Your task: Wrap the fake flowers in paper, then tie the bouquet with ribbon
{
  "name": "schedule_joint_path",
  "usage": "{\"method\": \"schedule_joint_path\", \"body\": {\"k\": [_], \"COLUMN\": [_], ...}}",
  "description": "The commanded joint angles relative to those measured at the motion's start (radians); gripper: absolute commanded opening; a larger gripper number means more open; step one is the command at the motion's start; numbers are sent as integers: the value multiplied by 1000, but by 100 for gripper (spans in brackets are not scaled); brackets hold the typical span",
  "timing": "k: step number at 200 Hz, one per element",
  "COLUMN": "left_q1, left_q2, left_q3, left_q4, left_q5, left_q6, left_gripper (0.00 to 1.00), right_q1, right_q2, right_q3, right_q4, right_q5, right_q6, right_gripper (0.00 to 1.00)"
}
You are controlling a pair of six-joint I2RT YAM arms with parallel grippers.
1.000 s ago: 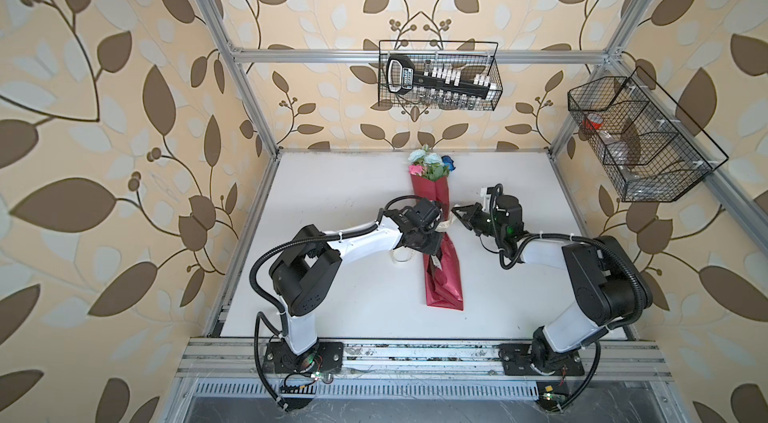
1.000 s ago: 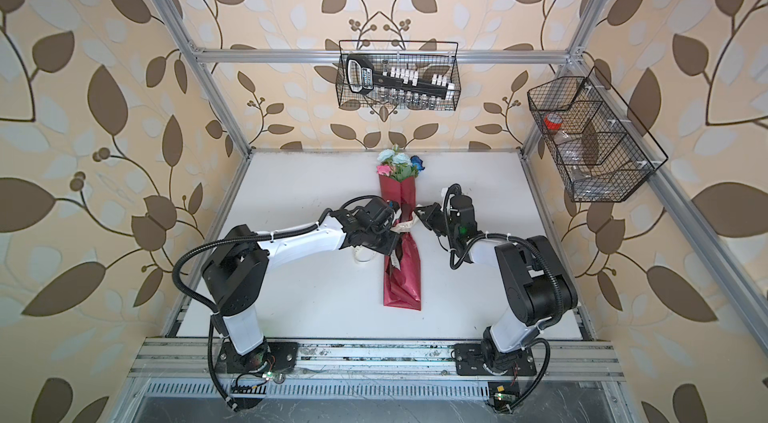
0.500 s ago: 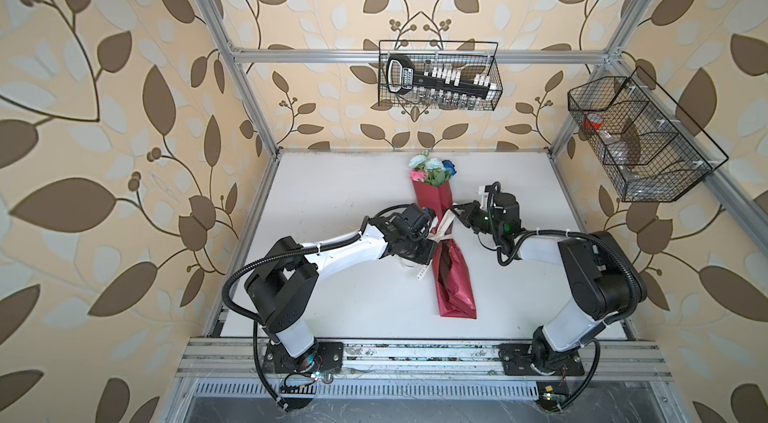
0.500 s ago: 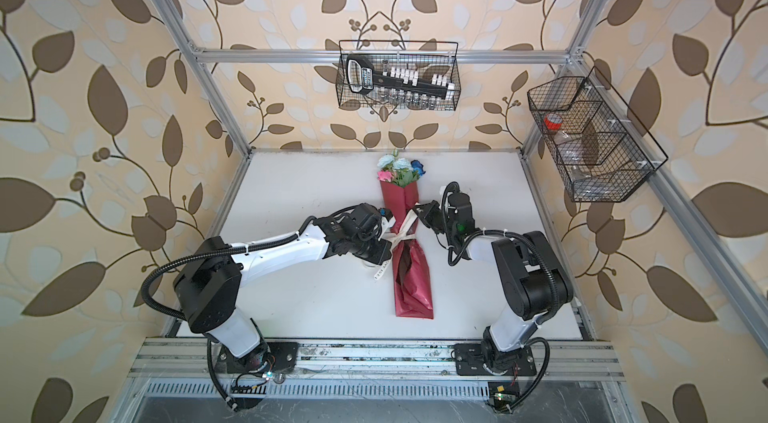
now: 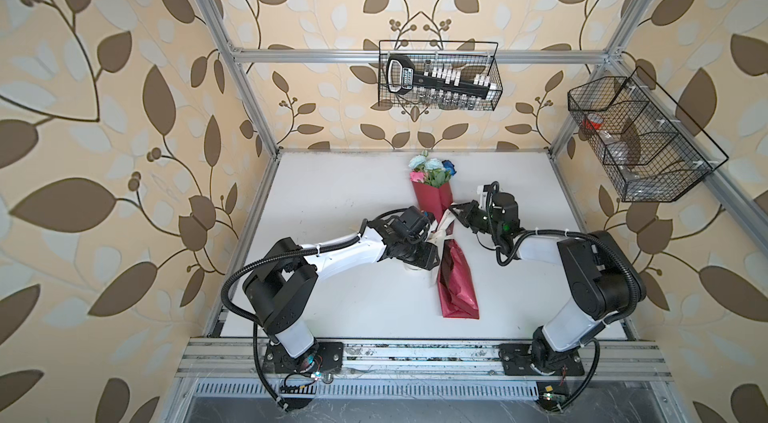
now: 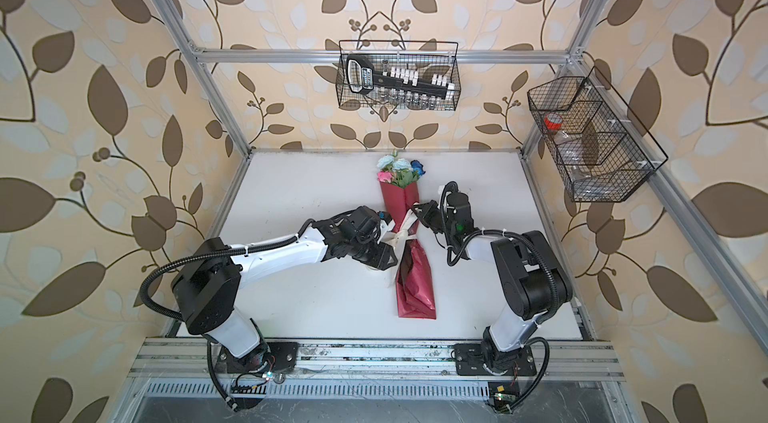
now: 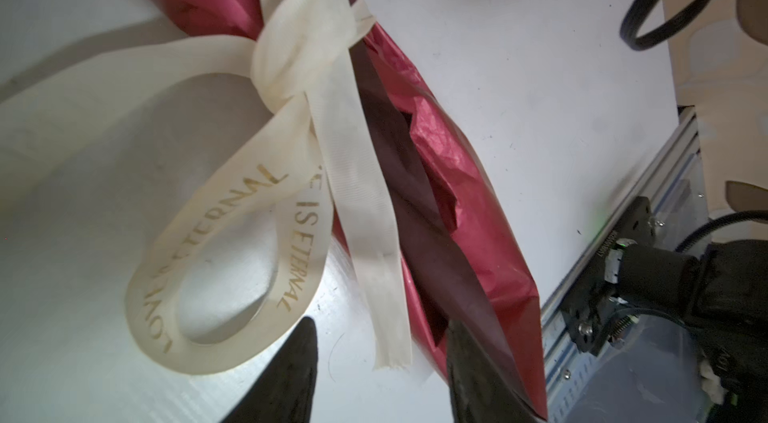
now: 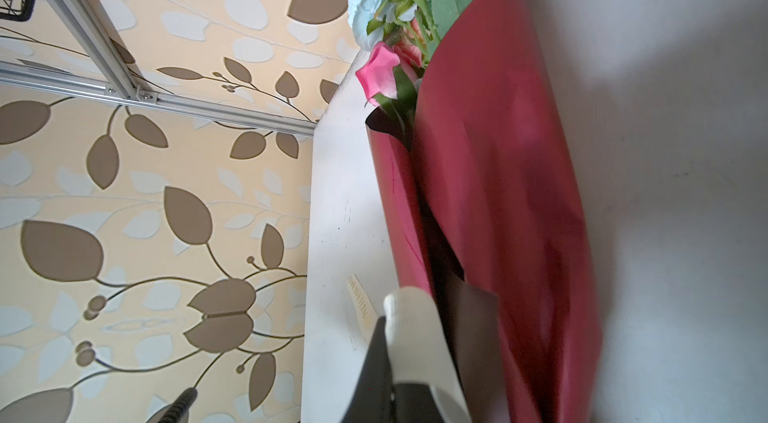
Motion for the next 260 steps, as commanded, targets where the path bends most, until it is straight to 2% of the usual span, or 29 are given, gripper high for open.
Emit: {"method": "schedule_joint_path", "body": {"k": [1,25,52,84,110,138,141,145,149,189,204,232,260], "left_q1": [44,152,276,322,324,366,367,367,367,371,371,371,372], "left_q2": [-96,-66,36,191,191,188,184,181,177,137,131,160,215], "left_q3": [8,37,84,199,187,174,166,158,152,62,24,17,67], "left_q4": [-48,-88,-155,-318,-325,-306,-292,-279,-266,-146,-117,-108,-138], "left_q5": [-135,-207,-262,-432,-420,-335,-320,-307,-302,-264,-252,-265,-303], "left_q6": [80,135,193,190,205,41,18,-7,-37,-327,-424,-496,-504], "left_gripper": [53,55,54,60,70,78,82,97,99,99,96,92,81], "right_q1": [5,7,8,7,6,8,8,9,10,13,12,14,14], "right_q2": [-28,-42,-55,-69,-69,-61,-61,-61,-60,-52,-49,-44,-39], "right_q3": [-20,-21,-22,-18,-19,-20,-21,-21,-21,-30,-39,-43,-43], "right_q4": [8,-8,-33,-55,-60,-58,-57,-57,-56,-48,-35,-23,-15], "right_q5": [-9,-7,-7,-6,-4,-6,-5,-6,-6,-12,-15,-25,-35], "right_q6": [-5,-13,-27,-40,-44,-43,-43,-43,-43,-40,-35,-31,-26], "right_gripper": [0,0,0,0,0,0,0,0,0,0,0,0,0]}}
